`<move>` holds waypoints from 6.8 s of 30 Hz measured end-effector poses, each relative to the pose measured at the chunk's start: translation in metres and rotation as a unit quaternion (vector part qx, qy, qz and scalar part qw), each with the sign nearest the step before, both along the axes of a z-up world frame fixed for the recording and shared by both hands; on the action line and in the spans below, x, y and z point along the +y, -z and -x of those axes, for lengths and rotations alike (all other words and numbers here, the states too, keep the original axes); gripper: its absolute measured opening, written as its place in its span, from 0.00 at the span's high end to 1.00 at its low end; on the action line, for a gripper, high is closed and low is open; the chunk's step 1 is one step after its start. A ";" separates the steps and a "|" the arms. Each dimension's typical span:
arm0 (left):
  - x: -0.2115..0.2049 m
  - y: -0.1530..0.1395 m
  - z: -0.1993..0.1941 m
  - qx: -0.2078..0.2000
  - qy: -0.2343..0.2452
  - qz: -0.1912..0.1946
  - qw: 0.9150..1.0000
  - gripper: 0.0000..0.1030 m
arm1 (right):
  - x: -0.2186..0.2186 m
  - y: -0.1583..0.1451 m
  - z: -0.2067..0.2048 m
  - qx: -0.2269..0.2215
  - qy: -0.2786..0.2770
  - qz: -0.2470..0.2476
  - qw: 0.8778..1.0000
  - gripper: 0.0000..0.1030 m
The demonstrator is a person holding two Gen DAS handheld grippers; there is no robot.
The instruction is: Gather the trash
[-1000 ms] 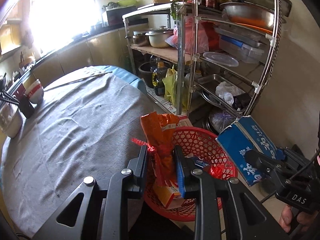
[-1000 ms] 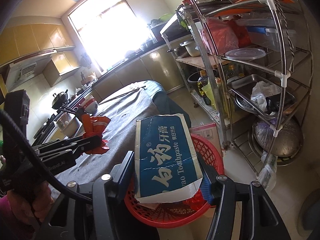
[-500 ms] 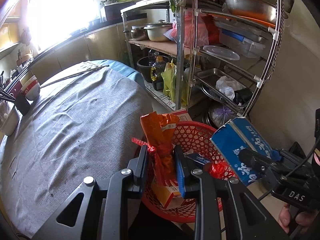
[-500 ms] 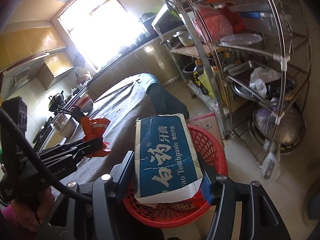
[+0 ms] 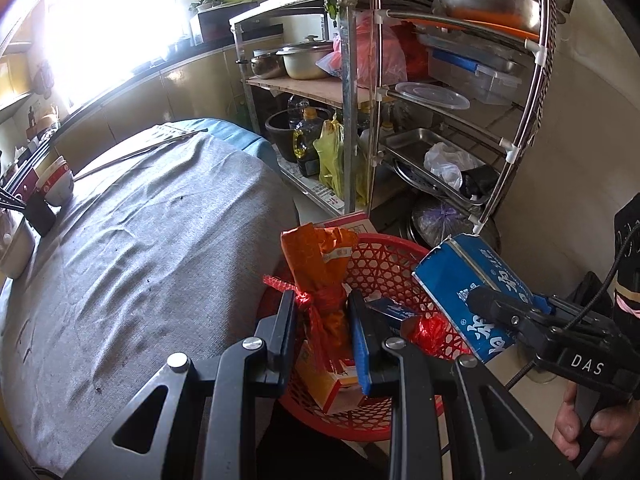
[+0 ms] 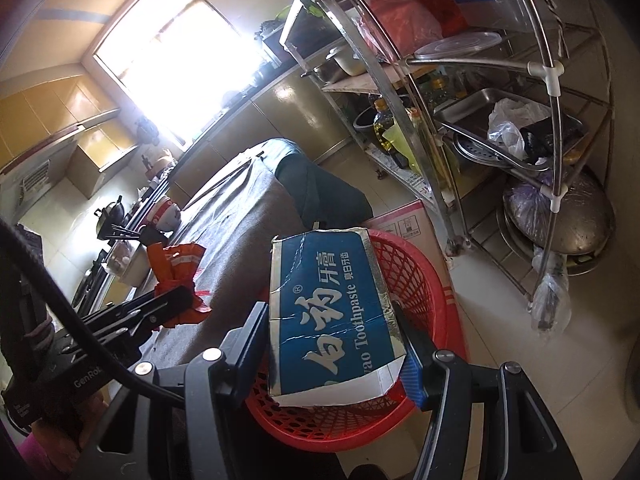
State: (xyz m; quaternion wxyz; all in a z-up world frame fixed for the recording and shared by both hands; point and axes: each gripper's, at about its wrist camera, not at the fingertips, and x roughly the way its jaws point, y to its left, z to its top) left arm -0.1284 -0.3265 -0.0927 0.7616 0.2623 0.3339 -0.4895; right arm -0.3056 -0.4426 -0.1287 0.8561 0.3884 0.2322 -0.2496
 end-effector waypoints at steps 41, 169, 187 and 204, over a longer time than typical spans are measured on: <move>0.010 0.018 -0.027 0.078 -0.013 -0.010 0.997 0.67 | -0.005 0.008 -0.006 -0.001 -0.003 -0.024 1.000 0.40; 0.333 -0.103 -0.123 -0.100 -0.416 0.110 0.897 0.17 | 0.261 -0.121 -0.175 0.039 -0.184 0.236 0.953 0.34; 0.332 -0.103 -0.124 -0.100 -0.418 0.108 0.897 0.17 | 0.261 -0.120 -0.178 0.042 -0.187 0.232 0.954 0.34; 0.333 -0.097 -0.131 -0.107 -0.427 0.094 0.893 0.17 | 0.252 -0.117 -0.196 0.043 -0.196 0.221 0.954 0.34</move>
